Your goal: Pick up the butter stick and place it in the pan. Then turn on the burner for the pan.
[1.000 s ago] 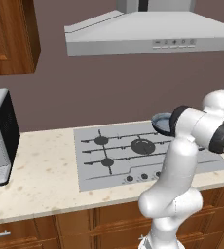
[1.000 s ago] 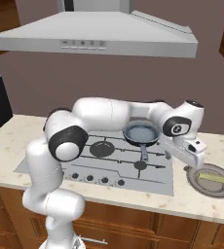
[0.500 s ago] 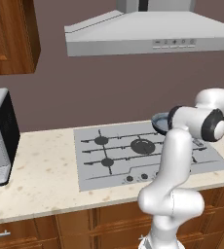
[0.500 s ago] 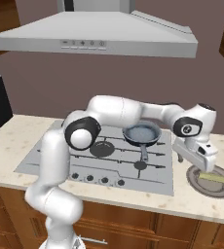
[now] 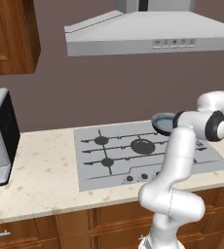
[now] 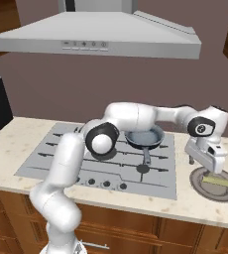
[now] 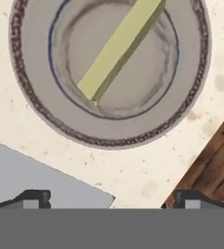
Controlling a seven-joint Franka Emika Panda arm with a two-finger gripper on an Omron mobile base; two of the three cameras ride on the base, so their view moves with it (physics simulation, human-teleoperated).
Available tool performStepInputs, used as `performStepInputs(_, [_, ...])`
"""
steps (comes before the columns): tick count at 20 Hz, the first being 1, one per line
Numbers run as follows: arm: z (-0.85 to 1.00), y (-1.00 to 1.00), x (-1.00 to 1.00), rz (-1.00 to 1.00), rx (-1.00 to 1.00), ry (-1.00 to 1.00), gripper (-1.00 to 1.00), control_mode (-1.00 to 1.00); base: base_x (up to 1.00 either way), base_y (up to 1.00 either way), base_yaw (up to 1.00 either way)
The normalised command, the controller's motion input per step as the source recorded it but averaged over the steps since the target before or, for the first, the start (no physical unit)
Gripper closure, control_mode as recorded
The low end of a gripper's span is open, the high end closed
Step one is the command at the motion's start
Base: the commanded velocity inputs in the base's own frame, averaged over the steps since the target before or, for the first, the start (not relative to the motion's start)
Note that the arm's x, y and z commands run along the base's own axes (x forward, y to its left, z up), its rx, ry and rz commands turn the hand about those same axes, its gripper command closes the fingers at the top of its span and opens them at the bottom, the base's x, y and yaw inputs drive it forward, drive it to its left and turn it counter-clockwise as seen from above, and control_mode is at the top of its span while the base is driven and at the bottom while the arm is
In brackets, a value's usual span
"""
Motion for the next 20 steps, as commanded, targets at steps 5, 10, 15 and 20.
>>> performStepInputs(5, [-0.28,-0.23,0.15,-0.06,0.00,0.03,-1.00,-1.00,0.00,0.00,0.00])
performStepInputs(10, [-0.34,-0.10,0.04,0.00,0.00,0.00,-1.00,-1.00,0.00,0.00,0.00])
performStepInputs(15, [-0.27,-0.01,0.11,0.00,0.00,0.00,-1.00,-1.00,0.00,0.00,0.00])
performStepInputs(20, [-0.20,-0.02,0.15,-0.01,0.00,0.00,-1.00,-1.00,0.00,0.00,0.00])
